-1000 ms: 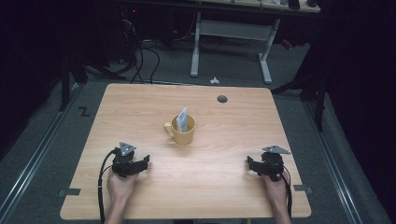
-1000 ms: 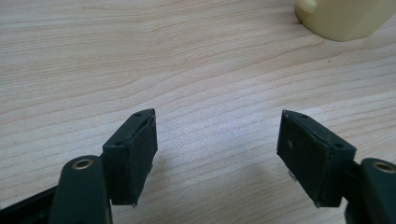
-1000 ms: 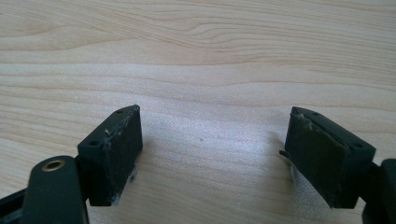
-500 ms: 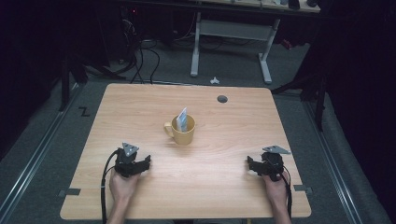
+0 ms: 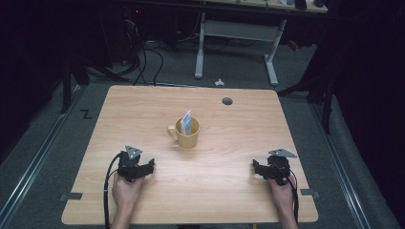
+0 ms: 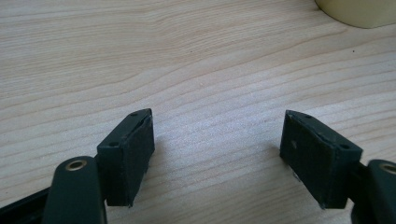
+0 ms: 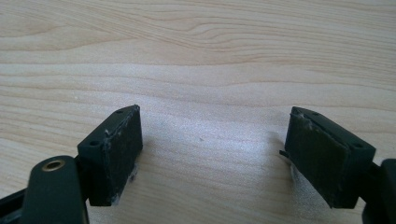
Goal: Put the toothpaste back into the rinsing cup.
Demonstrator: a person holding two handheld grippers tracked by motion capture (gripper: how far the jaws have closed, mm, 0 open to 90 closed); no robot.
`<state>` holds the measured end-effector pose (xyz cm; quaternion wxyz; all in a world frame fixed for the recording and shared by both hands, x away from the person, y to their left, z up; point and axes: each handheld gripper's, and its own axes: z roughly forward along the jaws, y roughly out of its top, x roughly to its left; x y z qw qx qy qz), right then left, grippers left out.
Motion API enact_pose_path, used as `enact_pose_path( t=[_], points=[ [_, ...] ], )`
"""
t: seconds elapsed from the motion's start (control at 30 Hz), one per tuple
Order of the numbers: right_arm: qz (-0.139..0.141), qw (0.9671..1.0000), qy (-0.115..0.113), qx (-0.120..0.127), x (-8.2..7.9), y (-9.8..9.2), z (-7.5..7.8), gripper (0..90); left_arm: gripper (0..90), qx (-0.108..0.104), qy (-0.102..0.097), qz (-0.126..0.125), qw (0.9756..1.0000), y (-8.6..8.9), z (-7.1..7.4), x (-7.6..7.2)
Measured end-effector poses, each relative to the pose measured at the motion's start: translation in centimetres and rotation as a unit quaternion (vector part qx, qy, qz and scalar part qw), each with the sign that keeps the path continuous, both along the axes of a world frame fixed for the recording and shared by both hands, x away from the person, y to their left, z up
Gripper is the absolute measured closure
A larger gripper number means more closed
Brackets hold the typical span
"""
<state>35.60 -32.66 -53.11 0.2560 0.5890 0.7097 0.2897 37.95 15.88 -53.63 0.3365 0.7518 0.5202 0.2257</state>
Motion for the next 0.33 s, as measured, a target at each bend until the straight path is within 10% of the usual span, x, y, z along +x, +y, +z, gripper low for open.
enact_pose_path(
  t=[0.33],
  points=[
    [0.000, 1.0000, -0.001, 0.000, 0.01, 0.00, -0.01, 19.3, 24.9, -0.001, 0.002, 0.006, 1.0000, -0.09, 0.00, -0.06]
  ],
)
